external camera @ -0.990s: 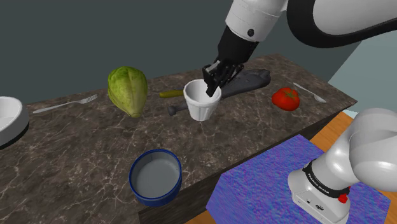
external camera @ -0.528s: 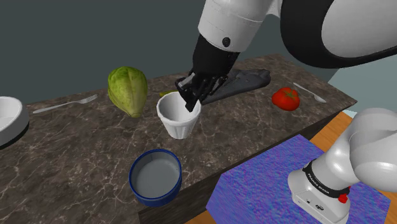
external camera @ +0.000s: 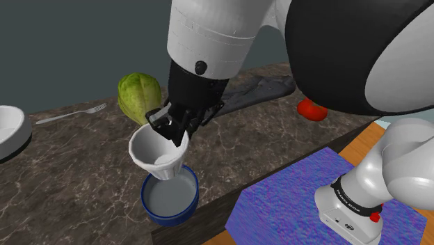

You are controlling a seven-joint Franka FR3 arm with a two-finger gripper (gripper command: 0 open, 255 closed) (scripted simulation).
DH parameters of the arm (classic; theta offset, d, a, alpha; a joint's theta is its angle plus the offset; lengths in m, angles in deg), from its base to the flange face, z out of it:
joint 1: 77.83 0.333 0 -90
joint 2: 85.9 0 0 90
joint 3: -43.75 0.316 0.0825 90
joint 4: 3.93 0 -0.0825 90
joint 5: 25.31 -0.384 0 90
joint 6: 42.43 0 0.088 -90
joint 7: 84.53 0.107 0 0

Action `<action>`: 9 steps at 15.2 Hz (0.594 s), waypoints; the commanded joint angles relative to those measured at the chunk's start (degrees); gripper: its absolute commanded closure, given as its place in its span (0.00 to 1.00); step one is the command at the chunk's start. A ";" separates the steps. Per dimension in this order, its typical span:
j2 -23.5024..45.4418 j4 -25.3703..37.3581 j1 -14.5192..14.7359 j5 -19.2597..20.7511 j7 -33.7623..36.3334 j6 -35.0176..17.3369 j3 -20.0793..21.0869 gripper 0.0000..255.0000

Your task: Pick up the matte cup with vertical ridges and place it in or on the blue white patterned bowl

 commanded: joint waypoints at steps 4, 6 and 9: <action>1.02 -2.56 0.04 0.40 0.76 -3.55 0.87 1.00; 1.34 -3.84 0.05 0.50 0.88 -5.11 1.11 1.00; 1.92 -5.67 0.04 0.72 1.13 -7.46 1.49 1.00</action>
